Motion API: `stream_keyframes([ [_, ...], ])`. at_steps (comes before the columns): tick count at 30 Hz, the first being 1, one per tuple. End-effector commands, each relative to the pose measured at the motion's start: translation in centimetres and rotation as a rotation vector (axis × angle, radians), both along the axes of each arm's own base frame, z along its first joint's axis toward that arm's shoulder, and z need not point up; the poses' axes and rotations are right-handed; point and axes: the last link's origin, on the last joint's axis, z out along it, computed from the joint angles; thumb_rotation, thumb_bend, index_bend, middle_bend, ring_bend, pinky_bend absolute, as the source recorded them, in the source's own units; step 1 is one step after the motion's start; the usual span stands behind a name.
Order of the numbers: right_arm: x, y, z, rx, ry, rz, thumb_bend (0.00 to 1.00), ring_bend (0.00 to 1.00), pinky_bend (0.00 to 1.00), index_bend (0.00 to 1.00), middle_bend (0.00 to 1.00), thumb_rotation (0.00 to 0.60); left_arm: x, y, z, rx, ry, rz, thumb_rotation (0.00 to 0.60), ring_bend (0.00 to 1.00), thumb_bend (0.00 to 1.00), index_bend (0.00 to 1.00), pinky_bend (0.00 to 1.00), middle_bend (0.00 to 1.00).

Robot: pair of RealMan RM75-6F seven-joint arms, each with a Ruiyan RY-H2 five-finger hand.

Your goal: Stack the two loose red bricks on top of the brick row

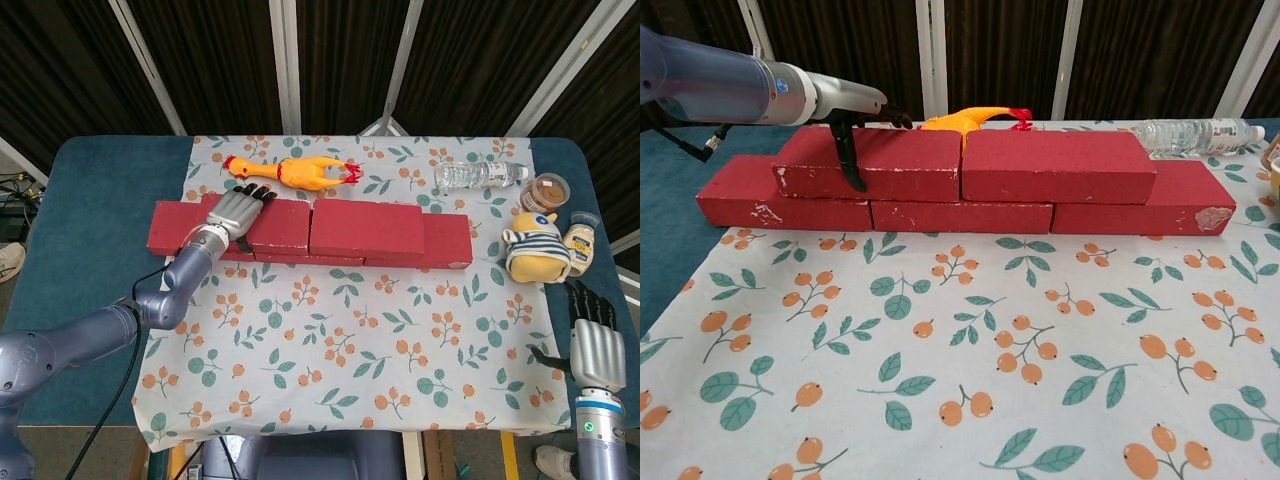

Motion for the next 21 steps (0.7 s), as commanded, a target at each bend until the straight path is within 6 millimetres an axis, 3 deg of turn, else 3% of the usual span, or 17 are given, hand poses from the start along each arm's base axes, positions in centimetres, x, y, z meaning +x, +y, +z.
stream_keyframes([
  [1, -0.01, 0.02, -0.02, 0.0, 0.0, -0.001, 0.06, 0.0, 0.0, 0.0, 0.03, 0.6, 0.08, 0.0, 0.06, 0.001, 0.009, -0.001, 0.6, 0.0, 0.0, 0.02, 0.11, 0.0],
  [21, -0.01, 0.07, 0.08, 0.0, 0.0, -0.007, 0.06, 0.0, 0.0, 0.0, 0.03, 0.6, 0.64, -0.73, 0.81, 0.009, 0.027, -0.004, 0.6, 0.0, 0.0, 0.0, 0.11, 0.0],
])
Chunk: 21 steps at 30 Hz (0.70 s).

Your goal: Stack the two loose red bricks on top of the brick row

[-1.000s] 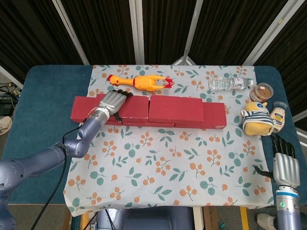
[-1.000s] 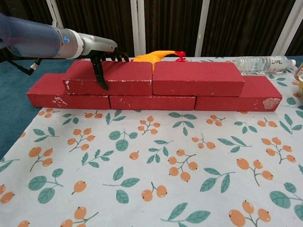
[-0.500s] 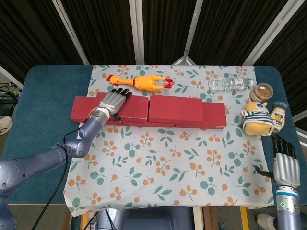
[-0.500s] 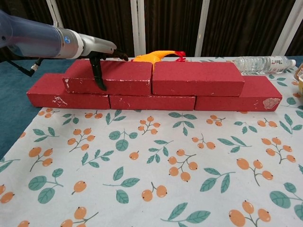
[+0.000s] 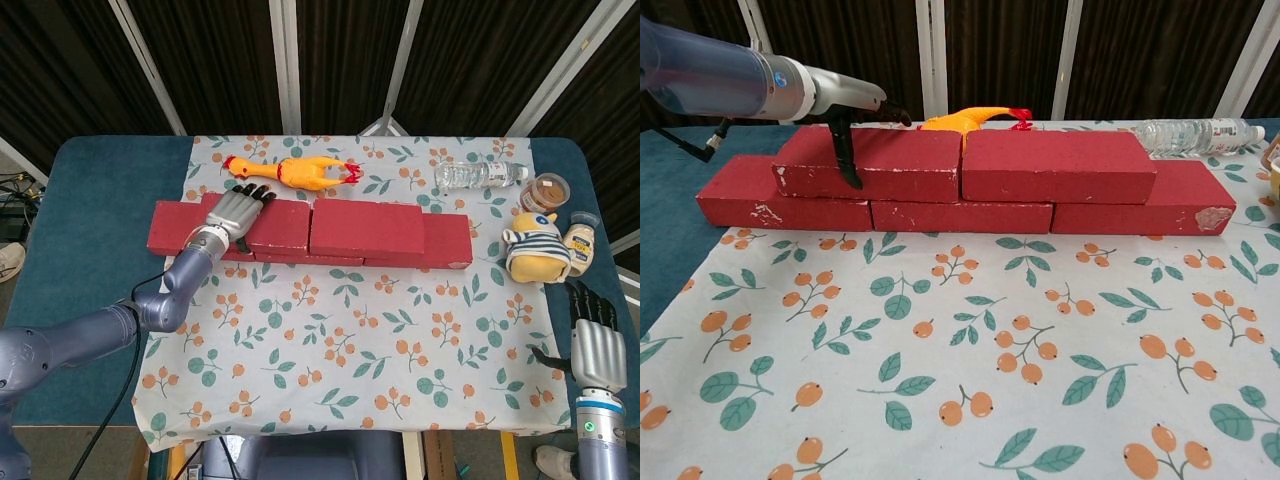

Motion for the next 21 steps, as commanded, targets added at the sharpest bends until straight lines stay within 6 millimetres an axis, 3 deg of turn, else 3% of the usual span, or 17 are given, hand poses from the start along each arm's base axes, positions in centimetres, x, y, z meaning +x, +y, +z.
stream_keyframes([
  [1, 0.0, 0.0, 0.0, 0.0, -0.001, -0.001, 0.06, 0.0, 0.0, 0.0, 0.03, 0.6, 0.2, -0.3, 0.5, 0.004, 0.007, -0.003, 0.6, 0.0, 0.0, 0.0, 0.11, 0.0],
  [11, 0.2, 0.2, 0.2, 0.0, -0.003, 0.003, 0.06, 0.0, 0.0, 0.0, 0.03, 0.6, 1.9, -1.6, 3.7, 0.062, -0.021, -0.031, 0.6, 0.0, 0.0, 0.0, 0.05, 0.0],
  [16, 0.2, 0.3, 0.2, 0.007, -0.007, 0.011, 0.06, 0.0, 0.0, 0.0, 0.03, 0.6, 2.4, -3.8, 7.0, 0.116, -0.097, -0.045, 0.6, 0.0, 0.0, 0.0, 0.05, 0.0],
  [19, 0.3, 0.2, 0.2, 0.013, -0.016, 0.025, 0.06, 0.0, 0.0, 0.0, 0.03, 0.6, 0.7, -6.6, 9.1, 0.175, -0.171, -0.033, 0.6, 0.0, 0.0, 0.0, 0.08, 0.0],
  [21, 0.5, 0.3, 0.3, 0.01, -0.023, 0.041, 0.06, 0.0, 0.0, 0.0, 0.03, 0.6, -1.9, -9.6, 10.4, 0.204, -0.197, -0.014, 0.6, 0.0, 0.0, 0.0, 0.09, 0.0],
])
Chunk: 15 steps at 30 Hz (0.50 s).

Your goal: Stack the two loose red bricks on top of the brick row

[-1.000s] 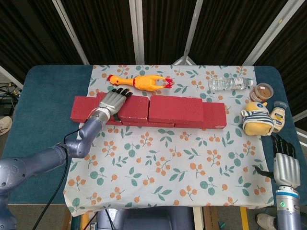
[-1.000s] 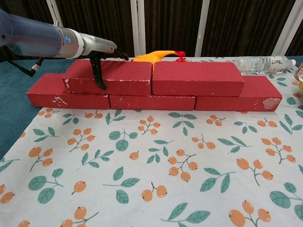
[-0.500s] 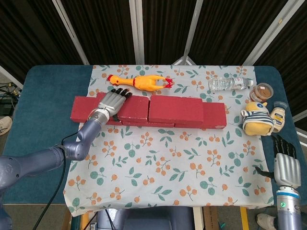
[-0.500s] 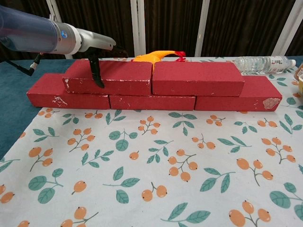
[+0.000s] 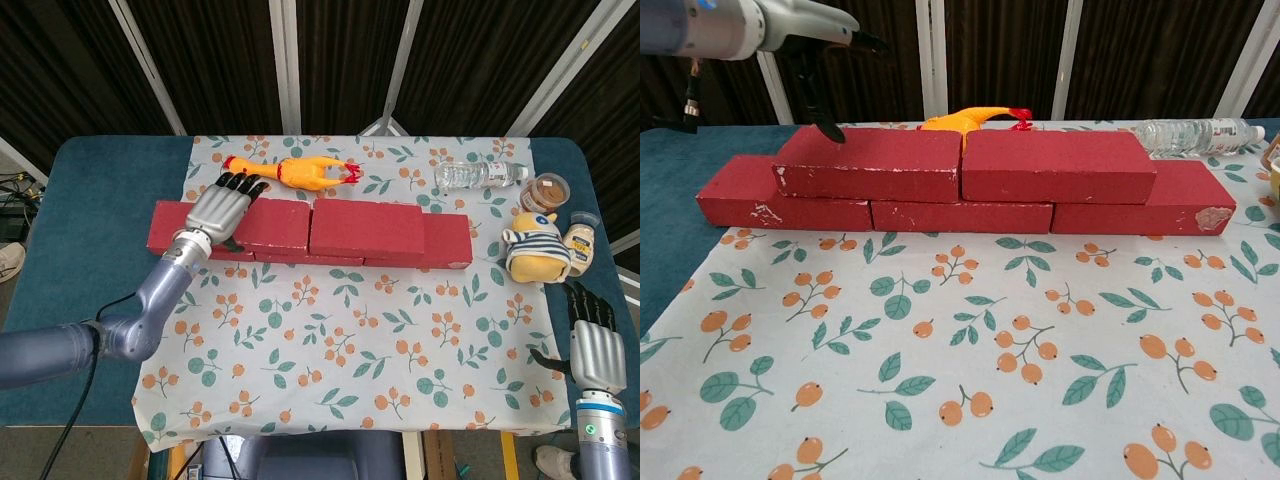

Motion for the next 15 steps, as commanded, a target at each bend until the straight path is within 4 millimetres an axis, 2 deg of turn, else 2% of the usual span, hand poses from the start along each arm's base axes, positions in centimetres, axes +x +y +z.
stream_keyframes([
  [1, 0.1, 0.0, 0.2, -0.002, -0.007, 0.024, 0.06, 0.0, 0.0, 0.0, 0.03, 0.6, -4.9, -6.0, 4.3, 0.106, -0.092, 0.026, 0.6, 0.0, 0.0, 0.0, 0.09, 0.0],
  [3, 0.3, 0.1, 0.2, -0.002, -0.002, 0.053, 0.06, 0.0, 0.0, 0.0, 0.03, 0.6, -8.7, -9.5, 5.6, 0.173, -0.09, 0.039, 0.6, 0.0, 0.0, 0.0, 0.09, 0.0],
  [8, 0.7, 0.3, 0.3, 0.002, 0.012, 0.121, 0.06, 0.0, 0.0, 0.0, 0.03, 0.6, -14.9, -15.1, 7.1, 0.322, -0.102, 0.049, 0.6, 0.0, 0.0, 0.0, 0.09, 0.0],
  [12, 0.8, 0.5, 0.3, 0.003, 0.036, 0.147, 0.06, 0.0, 0.0, 0.0, 0.03, 0.6, -18.3, -18.4, 7.5, 0.403, -0.11, 0.054, 0.6, 0.0, 0.0, 0.01, 0.09, 0.0],
  [15, 0.9, 0.6, 0.2, 0.005, 0.035, 0.156, 0.06, 0.0, 0.0, 0.0, 0.03, 0.6, -20.0, -20.3, 7.2, 0.443, -0.117, 0.071, 0.6, 0.0, 0.0, 0.01, 0.09, 0.0],
])
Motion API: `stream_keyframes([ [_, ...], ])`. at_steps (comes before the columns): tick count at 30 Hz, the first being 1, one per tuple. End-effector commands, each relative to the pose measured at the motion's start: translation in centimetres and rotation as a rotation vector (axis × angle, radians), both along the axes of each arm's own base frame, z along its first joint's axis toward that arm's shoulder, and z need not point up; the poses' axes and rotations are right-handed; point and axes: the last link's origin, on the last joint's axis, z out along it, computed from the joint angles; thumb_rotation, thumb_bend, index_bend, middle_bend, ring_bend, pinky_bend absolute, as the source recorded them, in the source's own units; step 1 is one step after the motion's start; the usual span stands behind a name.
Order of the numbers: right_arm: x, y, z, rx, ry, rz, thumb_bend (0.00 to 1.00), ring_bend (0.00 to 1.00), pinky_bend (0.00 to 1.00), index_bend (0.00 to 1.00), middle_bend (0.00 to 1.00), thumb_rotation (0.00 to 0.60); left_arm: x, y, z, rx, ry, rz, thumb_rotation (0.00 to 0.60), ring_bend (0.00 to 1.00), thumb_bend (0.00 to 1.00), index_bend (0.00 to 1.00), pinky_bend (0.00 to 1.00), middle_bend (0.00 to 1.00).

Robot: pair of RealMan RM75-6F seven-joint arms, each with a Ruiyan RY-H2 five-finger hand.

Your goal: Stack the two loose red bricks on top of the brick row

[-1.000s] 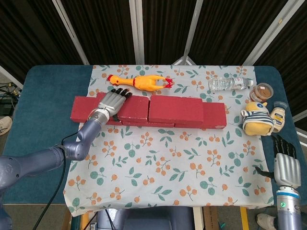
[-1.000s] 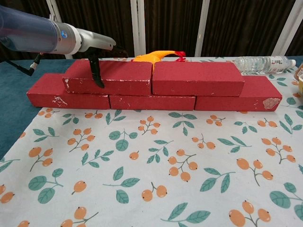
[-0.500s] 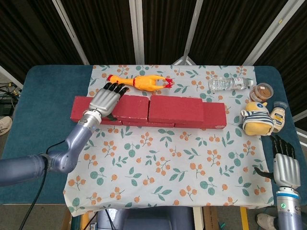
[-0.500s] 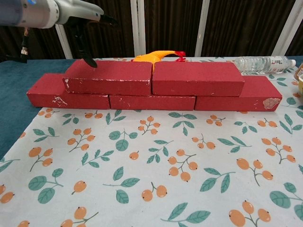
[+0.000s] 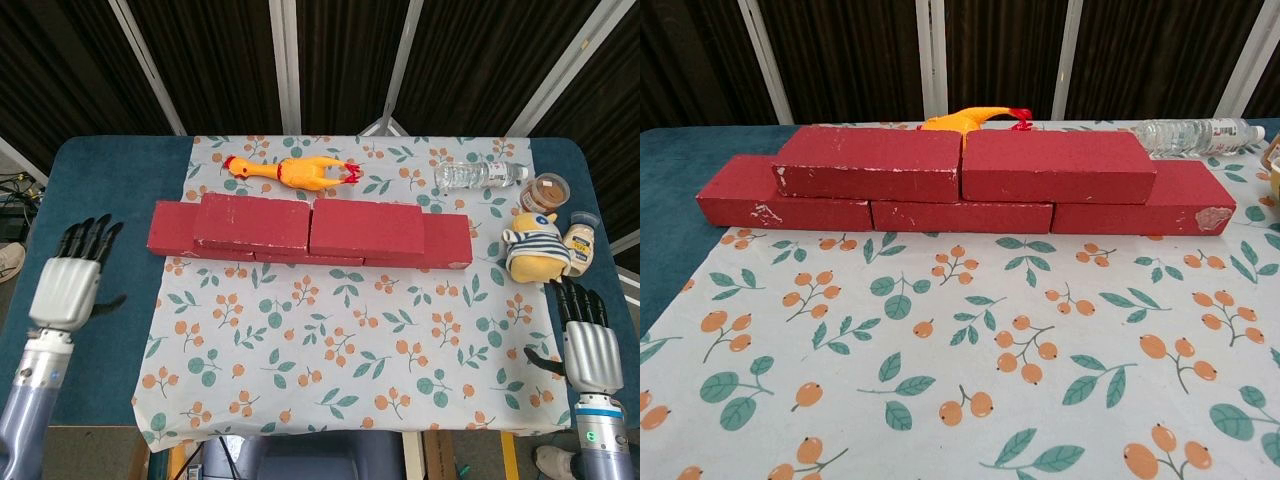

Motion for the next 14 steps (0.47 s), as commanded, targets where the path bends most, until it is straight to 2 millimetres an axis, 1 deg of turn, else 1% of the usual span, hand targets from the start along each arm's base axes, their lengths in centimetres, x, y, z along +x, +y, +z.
stream_keyframes([
  [1, 0.1, 0.2, -0.1, 0.003, -0.003, 0.007, 0.06, 0.0, 0.0, 0.0, 0.03, 0.6, -3.4, -4.0, -0.6, 0.038, -0.018, 0.027, 0.6, 0.0, 0.0, 0.01, 0.09, 0.0],
  [3, 0.2, 0.2, 0.0, 0.005, -0.002, 0.015, 0.06, 0.0, 0.0, 0.0, 0.03, 0.6, -4.2, -4.8, -1.0, 0.038, -0.025, 0.04, 0.6, 0.0, 0.0, 0.01, 0.09, 0.0],
  [5, 0.3, 0.3, 0.1, 0.005, 0.001, 0.02, 0.06, 0.0, 0.0, 0.0, 0.03, 0.6, -4.6, -5.1, -1.4, 0.036, -0.032, 0.044, 0.6, 0.0, 0.0, 0.01, 0.09, 0.0],
  [10, 0.4, 0.4, 0.1, 0.004, 0.006, 0.033, 0.06, 0.0, 0.0, 0.0, 0.03, 0.6, -4.6, -5.3, -1.2, 0.056, -0.038, 0.017, 0.6, 0.0, 0.0, 0.02, 0.09, 0.0],
  [14, 0.6, 0.3, -0.1, 0.004, 0.018, 0.042, 0.06, 0.0, 0.0, 0.0, 0.03, 0.6, -4.9, -5.5, -1.2, 0.064, -0.031, 0.031, 0.6, 0.0, 0.0, 0.02, 0.09, 0.0],
])
